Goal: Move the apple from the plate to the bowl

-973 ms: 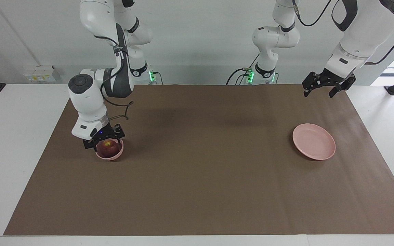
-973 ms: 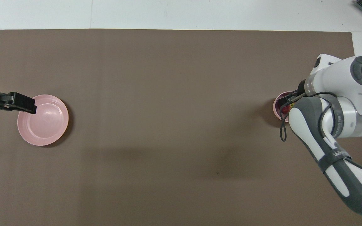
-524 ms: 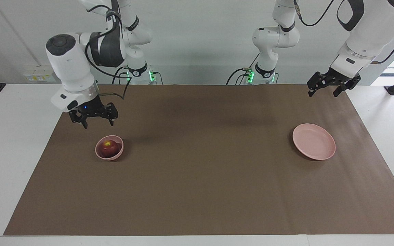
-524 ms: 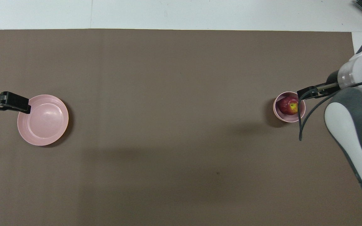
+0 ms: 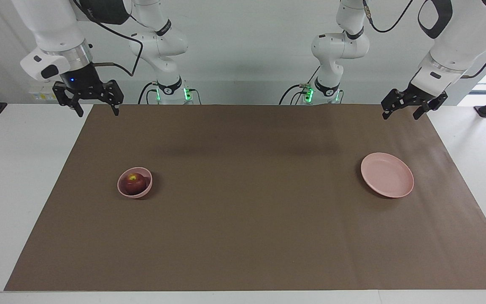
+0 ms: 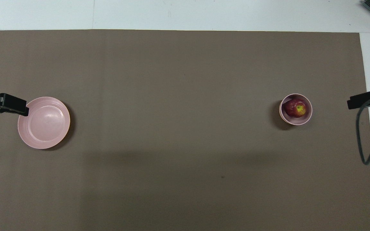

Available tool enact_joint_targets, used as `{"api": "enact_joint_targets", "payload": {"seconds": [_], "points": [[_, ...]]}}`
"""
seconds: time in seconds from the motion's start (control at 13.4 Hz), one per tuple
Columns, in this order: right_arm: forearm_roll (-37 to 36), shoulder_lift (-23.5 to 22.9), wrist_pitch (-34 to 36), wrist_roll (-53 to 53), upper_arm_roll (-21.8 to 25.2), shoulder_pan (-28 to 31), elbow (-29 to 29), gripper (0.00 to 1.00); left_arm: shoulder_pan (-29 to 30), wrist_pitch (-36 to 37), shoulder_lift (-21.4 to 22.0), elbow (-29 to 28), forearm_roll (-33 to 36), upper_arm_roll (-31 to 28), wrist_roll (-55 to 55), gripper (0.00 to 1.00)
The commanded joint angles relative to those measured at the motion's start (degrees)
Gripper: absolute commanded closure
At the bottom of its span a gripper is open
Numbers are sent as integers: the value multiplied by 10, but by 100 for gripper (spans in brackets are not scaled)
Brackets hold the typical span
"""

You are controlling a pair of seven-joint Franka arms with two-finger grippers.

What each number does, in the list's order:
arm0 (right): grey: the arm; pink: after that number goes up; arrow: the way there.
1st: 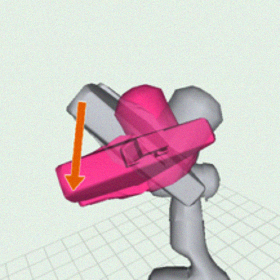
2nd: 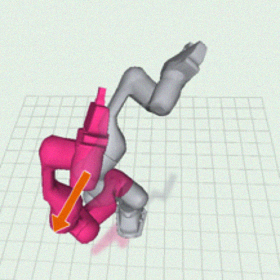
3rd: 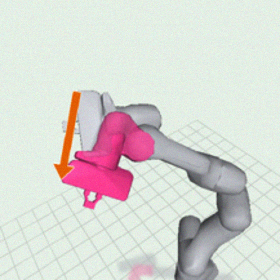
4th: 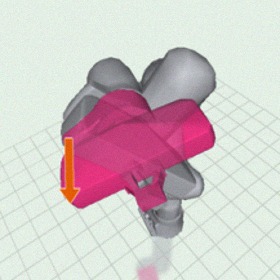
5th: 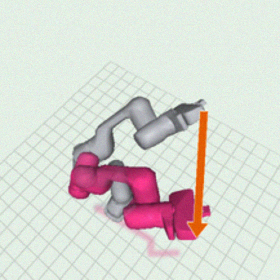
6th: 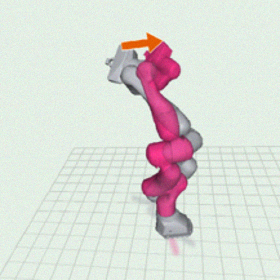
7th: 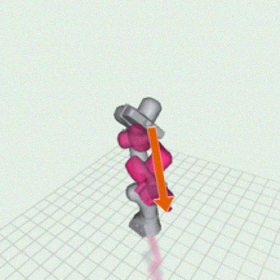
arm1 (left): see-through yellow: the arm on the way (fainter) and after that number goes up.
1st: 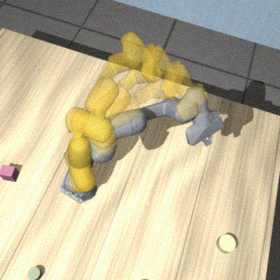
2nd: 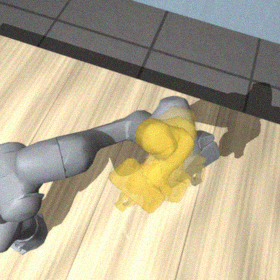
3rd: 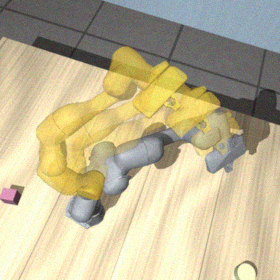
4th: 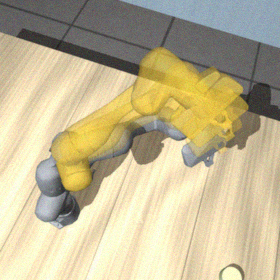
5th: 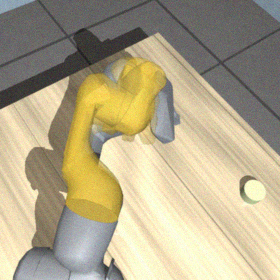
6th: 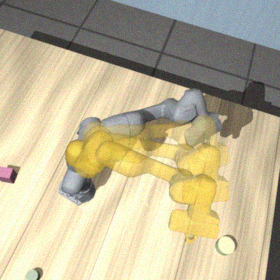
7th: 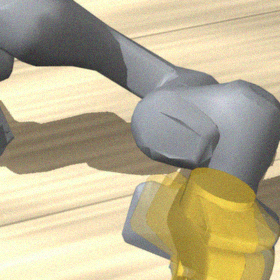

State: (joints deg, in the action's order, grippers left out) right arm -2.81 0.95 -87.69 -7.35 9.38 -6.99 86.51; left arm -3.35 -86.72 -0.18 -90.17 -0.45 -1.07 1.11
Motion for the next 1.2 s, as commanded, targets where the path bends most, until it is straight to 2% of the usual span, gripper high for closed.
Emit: {"api": "enact_joint_targets", "payload": {"seconds": [0.0,0.37,0.6,0.97,1.12], "points": [[21,31,17,15,-2,5,7,0,5,8,6,-2,4,4,6,0],[21,42,35,15,-8,1,25,0,5,8,6,-1,4,3,6,0],[40,47,31,16,-3,5,37,0,5,8,6,-1,4,3,6,0],[38,48,28,13,-3,3,38,0,5,6,6,-2,4,3,4,0],[28,49,7,5,-3,0,46,0,5,7,6,-1,4,3,4,0]]}}
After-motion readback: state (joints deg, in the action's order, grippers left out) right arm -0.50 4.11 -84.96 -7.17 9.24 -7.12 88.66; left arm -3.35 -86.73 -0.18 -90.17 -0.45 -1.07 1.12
